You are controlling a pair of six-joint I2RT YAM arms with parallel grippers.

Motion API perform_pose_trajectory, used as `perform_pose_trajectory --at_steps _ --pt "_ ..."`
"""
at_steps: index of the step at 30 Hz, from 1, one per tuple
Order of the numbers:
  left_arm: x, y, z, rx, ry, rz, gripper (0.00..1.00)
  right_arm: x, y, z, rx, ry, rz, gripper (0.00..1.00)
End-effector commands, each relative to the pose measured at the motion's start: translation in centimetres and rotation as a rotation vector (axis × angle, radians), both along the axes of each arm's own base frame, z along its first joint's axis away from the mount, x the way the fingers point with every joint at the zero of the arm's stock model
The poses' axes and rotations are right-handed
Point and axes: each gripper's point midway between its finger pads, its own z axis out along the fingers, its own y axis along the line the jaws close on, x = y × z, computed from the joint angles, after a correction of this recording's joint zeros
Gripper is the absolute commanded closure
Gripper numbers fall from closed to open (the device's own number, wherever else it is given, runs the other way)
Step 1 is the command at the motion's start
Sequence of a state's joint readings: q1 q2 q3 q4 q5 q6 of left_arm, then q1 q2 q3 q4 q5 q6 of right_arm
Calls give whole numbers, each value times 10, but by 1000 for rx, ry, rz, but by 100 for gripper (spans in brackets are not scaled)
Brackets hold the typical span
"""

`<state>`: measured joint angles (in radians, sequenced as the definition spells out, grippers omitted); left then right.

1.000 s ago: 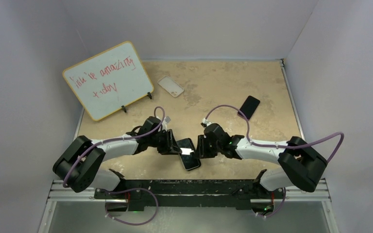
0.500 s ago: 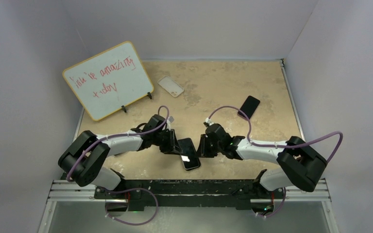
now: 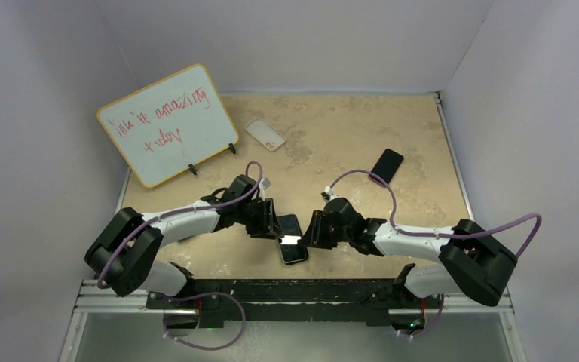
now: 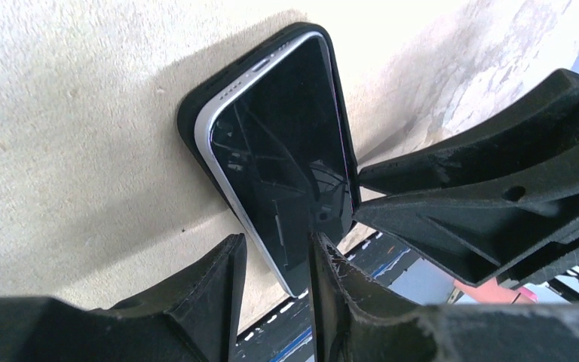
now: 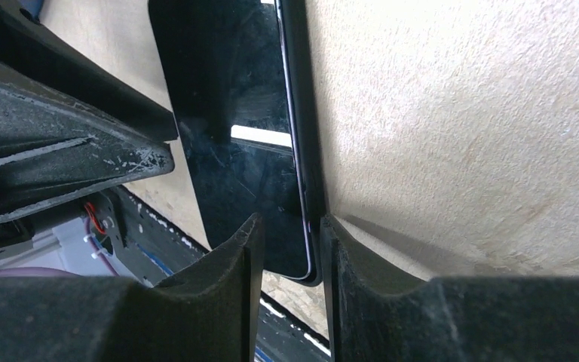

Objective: Put the phone into the phone case

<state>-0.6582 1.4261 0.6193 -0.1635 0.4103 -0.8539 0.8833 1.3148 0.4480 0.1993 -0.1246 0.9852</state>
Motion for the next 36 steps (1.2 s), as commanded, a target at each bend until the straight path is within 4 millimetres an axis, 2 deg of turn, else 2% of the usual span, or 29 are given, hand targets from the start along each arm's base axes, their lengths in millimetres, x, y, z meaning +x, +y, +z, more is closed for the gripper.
perform_pose_trajectory --at_steps 1,9,14,22,25,27,30,33,36 --pt "-10 -4 7 -63 3 -11 63 -6 2 2 19 11 26 64" --pt "-24 -11 2 -102 39 -3 64 -15 2 -3 14 34 58 65" --pt "-25 -22 6 -132 27 -5 75 -20 6 -4 17 45 77 66" --pt "-38 -38 4 -123 42 -31 99 -25 19 8 93 43 82 71" --pt "-43 -35 -5 -77 57 -23 100 -26 19 11 136 48 63 72" --pt "-45 -31 -8 -65 60 -17 97 -27 19 12 146 51 55 72" --pt "-40 -27 -1 -45 29 -2 85 -26 11 8 115 40 37 71" --pt "-27 -19 12 -6 -21 8 71 -29 3 7 87 37 36 67" --pt "-9 -6 21 7 -66 45 64 -24 -6 8 48 8 6 61"
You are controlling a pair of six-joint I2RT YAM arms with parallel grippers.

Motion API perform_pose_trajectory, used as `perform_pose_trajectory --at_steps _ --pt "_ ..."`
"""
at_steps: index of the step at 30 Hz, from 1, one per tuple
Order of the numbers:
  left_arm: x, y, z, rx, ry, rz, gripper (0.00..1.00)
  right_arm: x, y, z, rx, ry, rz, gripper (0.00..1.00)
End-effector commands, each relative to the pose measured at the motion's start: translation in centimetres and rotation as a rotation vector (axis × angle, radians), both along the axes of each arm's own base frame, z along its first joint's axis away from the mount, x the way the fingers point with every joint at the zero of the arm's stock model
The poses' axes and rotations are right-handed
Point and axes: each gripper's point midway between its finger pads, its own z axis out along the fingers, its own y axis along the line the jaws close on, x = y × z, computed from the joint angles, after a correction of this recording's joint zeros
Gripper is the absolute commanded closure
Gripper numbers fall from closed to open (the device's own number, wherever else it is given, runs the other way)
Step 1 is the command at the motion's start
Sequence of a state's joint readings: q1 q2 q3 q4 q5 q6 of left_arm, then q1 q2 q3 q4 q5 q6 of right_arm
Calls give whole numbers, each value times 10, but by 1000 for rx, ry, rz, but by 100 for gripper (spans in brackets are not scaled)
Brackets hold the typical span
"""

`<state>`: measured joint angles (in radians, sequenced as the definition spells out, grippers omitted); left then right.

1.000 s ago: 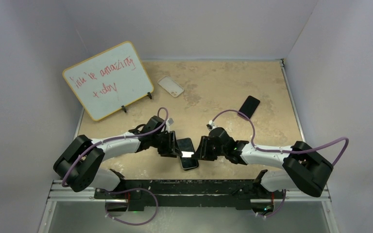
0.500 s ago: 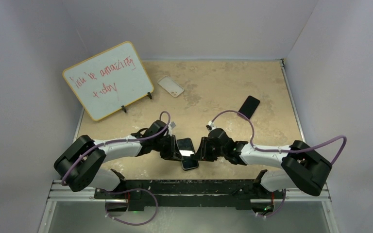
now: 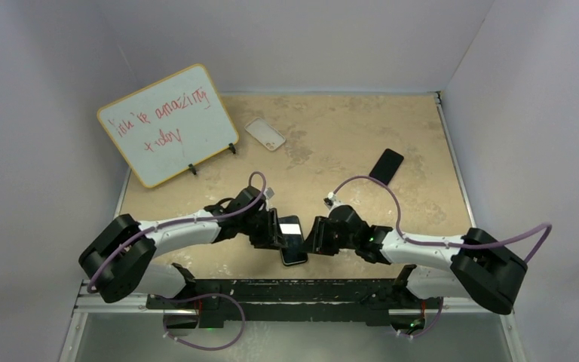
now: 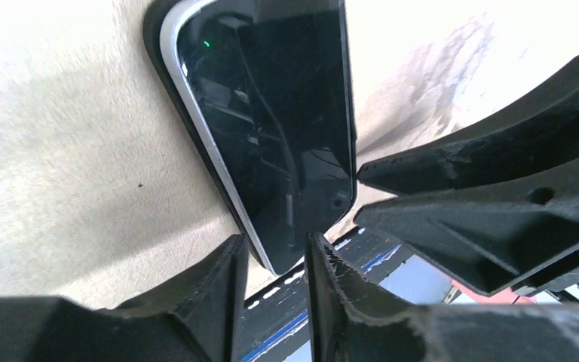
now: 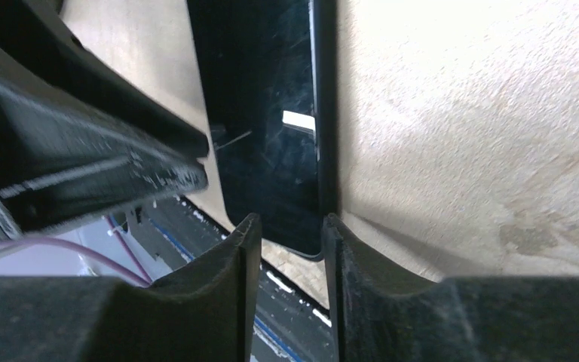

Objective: Put the phone into the phone case

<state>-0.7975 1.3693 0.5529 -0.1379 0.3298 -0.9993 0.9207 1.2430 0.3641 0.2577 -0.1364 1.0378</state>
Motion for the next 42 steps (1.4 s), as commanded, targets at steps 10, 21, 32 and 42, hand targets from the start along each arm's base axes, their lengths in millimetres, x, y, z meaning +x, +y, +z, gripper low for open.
perform_pose_trajectory --at_steps 10,21,32,42 --pt "53 12 35 -69 -156 40 57 16 -3 21 -50 -81 -2 42" --pt "52 14 3 -30 -110 9 69 28 5 14 -33 -71 3 33" --pt "31 5 3 -147 -27 -3 90 27 25 11 55 -27 40 33" --pt "11 17 -10 -142 19 14 94 32 41 57 389 -54 2 35"
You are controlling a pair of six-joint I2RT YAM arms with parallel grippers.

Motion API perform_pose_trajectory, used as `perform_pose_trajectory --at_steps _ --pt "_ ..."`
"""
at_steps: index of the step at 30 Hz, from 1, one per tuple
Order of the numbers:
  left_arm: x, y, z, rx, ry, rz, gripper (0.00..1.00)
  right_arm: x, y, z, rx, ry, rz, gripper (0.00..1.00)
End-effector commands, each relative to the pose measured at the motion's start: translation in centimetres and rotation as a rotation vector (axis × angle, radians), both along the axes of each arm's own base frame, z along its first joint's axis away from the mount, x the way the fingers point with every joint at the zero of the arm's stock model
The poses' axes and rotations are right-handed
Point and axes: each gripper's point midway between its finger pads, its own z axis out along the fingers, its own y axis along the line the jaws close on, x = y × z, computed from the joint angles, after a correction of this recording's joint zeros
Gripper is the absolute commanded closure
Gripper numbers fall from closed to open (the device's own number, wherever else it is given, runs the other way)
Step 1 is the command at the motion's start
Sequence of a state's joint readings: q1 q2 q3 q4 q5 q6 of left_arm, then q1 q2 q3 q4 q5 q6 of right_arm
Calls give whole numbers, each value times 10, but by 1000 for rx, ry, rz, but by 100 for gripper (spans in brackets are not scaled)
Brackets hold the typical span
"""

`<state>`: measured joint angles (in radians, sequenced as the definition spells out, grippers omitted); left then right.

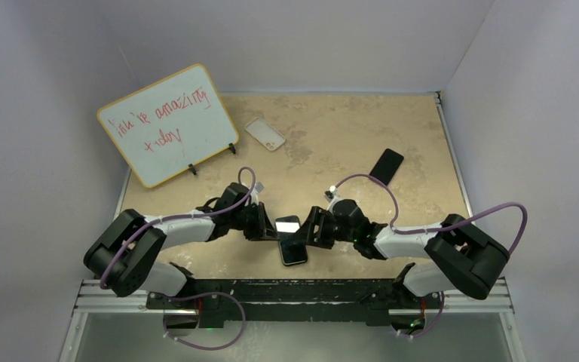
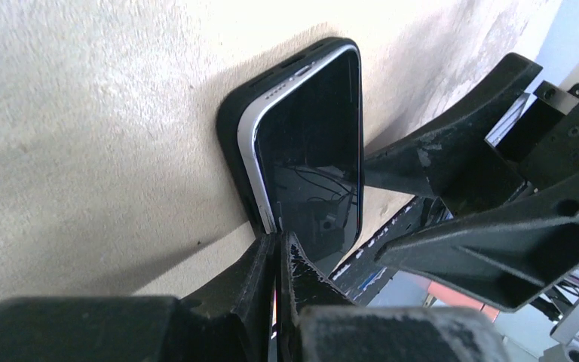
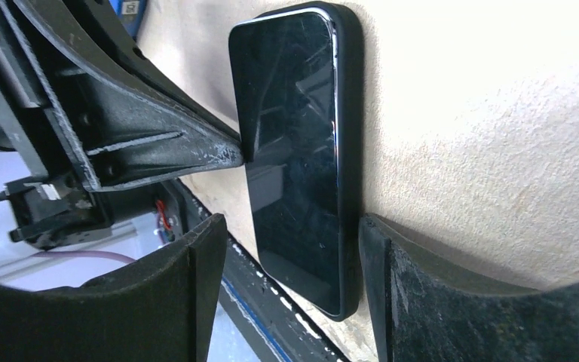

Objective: Put the phone into the phone case

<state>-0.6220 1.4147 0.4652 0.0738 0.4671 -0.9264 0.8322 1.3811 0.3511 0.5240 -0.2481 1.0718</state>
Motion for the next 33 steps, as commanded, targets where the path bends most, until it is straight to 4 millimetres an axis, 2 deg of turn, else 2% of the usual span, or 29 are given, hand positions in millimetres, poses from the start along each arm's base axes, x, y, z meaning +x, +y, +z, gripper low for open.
perform_pose_trajectory --at_steps 1,9,15,21,26,30,32,33 --pt "-21 2 -2 -27 54 -25 94 5 24 52 252 -67 23 35" --pt "-27 2 0 -51 70 -26 94 5 27 72 348 -115 31 36" --pt "-25 -2 5 -75 63 -35 94 7 27 50 246 -81 42 38" --pt "-26 -2 6 -84 59 -36 94 9 30 37 212 -61 49 48" --pt "-25 -3 7 -91 57 -37 94 10 31 31 190 -51 57 63" --pt "-22 -7 16 -118 23 -49 92 7 30 30 181 -49 68 84" --pt "-20 -9 25 -132 -5 -59 88 7 29 33 176 -53 73 97" --pt "-17 -10 30 -136 -21 -62 86 8 29 34 170 -60 73 100"
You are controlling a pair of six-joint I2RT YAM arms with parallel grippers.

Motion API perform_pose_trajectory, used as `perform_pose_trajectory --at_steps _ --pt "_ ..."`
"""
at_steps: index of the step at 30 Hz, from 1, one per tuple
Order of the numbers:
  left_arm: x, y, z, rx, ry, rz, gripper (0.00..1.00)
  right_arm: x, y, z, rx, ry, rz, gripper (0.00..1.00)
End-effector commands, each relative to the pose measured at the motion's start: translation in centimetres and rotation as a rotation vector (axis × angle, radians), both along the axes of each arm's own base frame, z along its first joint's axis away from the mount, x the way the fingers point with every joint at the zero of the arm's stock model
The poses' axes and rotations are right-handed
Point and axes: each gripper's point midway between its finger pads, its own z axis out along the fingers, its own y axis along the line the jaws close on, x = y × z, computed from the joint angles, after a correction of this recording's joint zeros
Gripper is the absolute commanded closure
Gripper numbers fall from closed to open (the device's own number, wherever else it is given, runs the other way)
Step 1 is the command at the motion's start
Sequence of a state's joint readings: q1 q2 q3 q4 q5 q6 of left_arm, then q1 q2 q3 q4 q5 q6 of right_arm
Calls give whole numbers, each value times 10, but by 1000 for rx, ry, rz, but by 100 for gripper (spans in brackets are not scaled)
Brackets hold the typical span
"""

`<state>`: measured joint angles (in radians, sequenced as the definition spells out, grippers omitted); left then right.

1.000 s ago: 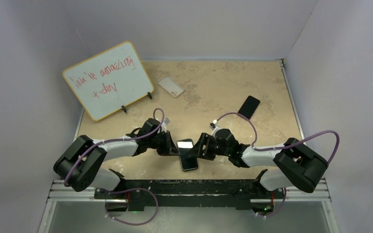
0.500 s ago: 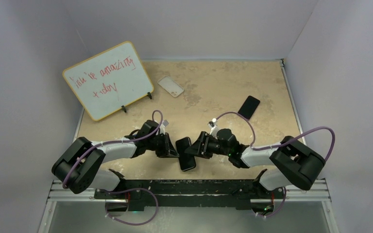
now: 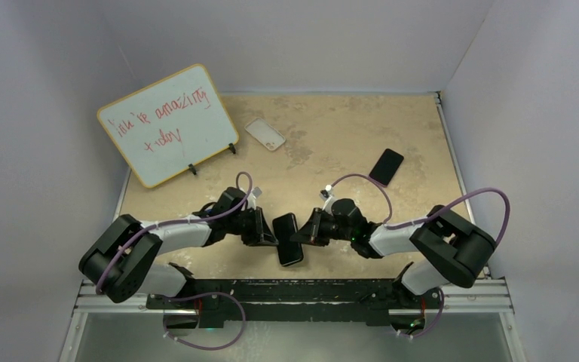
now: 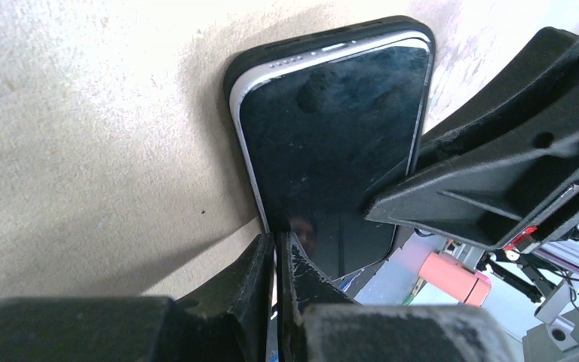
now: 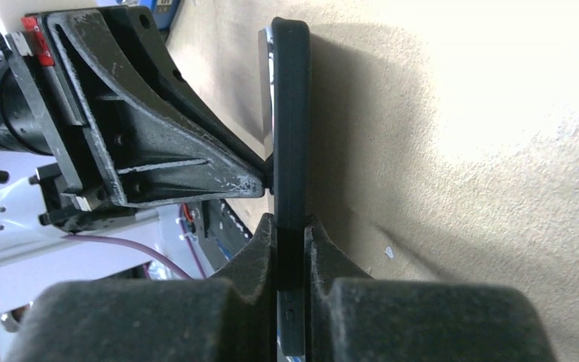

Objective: Put the phone into the phone case

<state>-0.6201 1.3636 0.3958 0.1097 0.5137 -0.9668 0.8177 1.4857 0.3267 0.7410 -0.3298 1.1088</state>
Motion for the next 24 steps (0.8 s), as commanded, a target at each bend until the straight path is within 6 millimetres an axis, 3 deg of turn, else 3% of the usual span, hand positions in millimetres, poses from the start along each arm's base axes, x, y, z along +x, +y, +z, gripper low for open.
perform_pose_trajectory --at_steps 1,3,7,9,13,18,24 --pt "2 -14 34 -92 -76 -64 82 7 14 33 60 -74 34 100" --pt "8 -15 50 -94 -129 -73 69 10 12 41 56 -101 23 100" --pt "25 -14 92 -81 -273 -68 27 20 -1 64 47 -192 -2 100" --pt "34 -12 117 -84 -355 -66 16 25 -9 78 48 -231 -16 100" --pt "44 -12 161 -97 -481 -64 10 30 -25 112 55 -322 -35 100" --pt "45 -18 192 -181 -550 -62 9 28 -38 157 90 -441 -50 100" --pt "37 -23 233 -324 -649 -72 9 11 -38 214 262 -578 -14 100"
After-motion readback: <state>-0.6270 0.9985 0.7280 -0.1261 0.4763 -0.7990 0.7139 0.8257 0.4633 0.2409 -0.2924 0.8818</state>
